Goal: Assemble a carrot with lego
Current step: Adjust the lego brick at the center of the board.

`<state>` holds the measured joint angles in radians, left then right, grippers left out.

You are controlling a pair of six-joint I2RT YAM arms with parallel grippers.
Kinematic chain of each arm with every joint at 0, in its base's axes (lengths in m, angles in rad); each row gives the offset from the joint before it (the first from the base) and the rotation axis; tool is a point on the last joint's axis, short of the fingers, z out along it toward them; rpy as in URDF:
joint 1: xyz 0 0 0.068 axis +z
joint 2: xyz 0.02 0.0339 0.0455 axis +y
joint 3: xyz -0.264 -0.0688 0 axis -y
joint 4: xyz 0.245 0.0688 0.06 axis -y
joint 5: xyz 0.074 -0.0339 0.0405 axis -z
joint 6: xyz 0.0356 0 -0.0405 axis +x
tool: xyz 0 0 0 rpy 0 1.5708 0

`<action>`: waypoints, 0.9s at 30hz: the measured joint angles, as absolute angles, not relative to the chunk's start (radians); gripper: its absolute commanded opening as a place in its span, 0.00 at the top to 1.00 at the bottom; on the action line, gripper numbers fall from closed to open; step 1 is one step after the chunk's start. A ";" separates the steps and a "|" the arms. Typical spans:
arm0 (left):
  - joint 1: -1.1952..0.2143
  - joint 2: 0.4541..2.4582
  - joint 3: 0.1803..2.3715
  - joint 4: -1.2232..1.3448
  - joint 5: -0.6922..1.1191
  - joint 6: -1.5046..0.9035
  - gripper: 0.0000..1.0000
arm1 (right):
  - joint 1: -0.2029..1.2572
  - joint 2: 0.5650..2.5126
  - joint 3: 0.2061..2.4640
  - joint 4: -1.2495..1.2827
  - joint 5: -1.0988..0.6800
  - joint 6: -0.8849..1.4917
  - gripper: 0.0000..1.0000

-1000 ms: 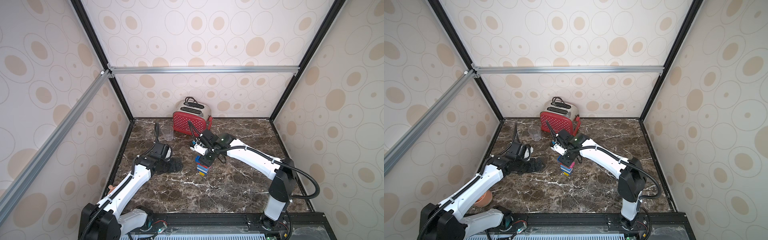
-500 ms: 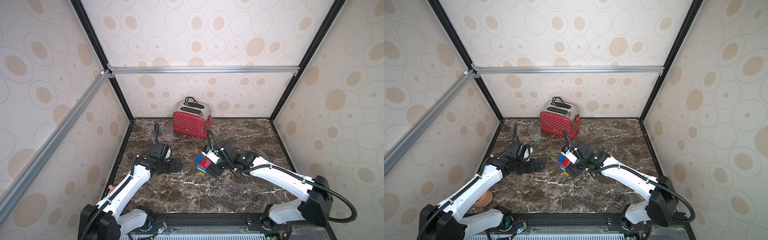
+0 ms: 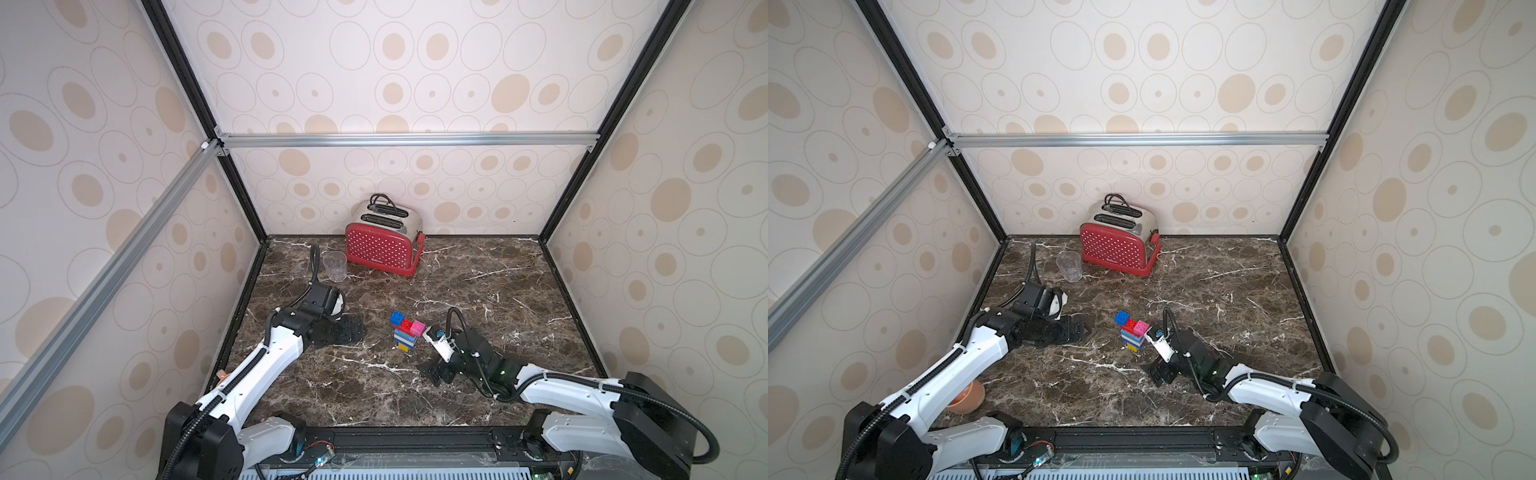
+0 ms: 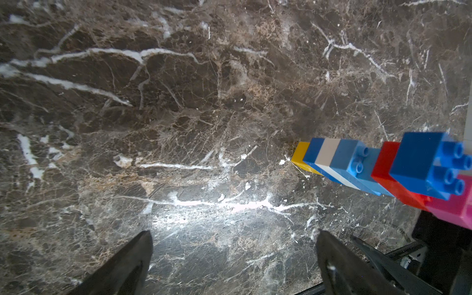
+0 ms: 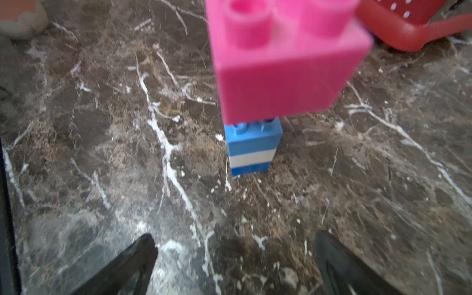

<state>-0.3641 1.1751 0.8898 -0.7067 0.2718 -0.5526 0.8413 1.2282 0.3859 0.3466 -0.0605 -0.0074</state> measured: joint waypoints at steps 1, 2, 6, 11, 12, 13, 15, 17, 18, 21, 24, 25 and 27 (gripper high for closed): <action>-0.364 1.177 0.890 -0.704 0.272 -0.553 0.01 | 0.841 1.254 0.378 0.404 -0.060 -0.007 0.02; -0.364 1.179 0.890 -0.702 0.272 -0.553 0.01 | 0.841 1.286 0.373 0.466 -0.060 -0.004 0.02; -0.364 1.186 0.891 -0.696 0.272 -0.553 0.01 | 0.841 1.413 0.368 0.678 -0.056 0.009 0.04; -0.364 1.188 0.895 -0.697 0.270 -0.551 0.01 | 0.842 1.539 0.368 0.867 -0.044 0.025 0.07; -0.364 1.188 0.897 -0.697 0.270 -0.551 0.01 | 0.842 1.557 0.368 0.897 -0.041 0.028 0.08; -0.364 1.188 0.900 -0.698 0.269 -0.549 0.01 | 0.842 1.568 0.368 0.920 -0.037 0.030 0.09; -0.364 1.188 0.906 -0.697 0.268 -0.546 0.01 | 0.842 1.584 0.368 0.958 -0.030 0.032 0.12; -0.364 1.188 0.908 -0.698 0.267 -0.543 0.01 | 0.842 1.590 0.368 0.989 -0.026 0.034 0.15; -0.364 1.188 0.908 -0.698 0.266 -0.542 0.01 | 0.842 1.593 0.368 1.003 -0.025 0.035 0.17; -0.364 1.188 0.908 -0.698 0.265 -0.540 0.01 | 0.842 1.600 0.368 1.031 -0.023 0.033 0.19; -0.364 1.189 0.909 -0.698 0.264 -0.538 0.01 | 0.842 1.608 0.368 1.041 -0.024 0.033 0.23; -0.364 1.189 0.909 -0.698 0.264 -0.537 0.01 | 0.842 1.612 0.369 1.043 -0.024 0.031 0.24; -0.364 1.189 0.908 -0.698 0.263 -0.537 0.01 | 0.842 1.620 0.369 1.044 -0.023 0.028 0.27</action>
<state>-0.3641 1.1889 0.9085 -0.6975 0.2634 -0.5373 0.8421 1.6203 0.3695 1.0439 -0.0235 0.0284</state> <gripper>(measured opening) 0.992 0.752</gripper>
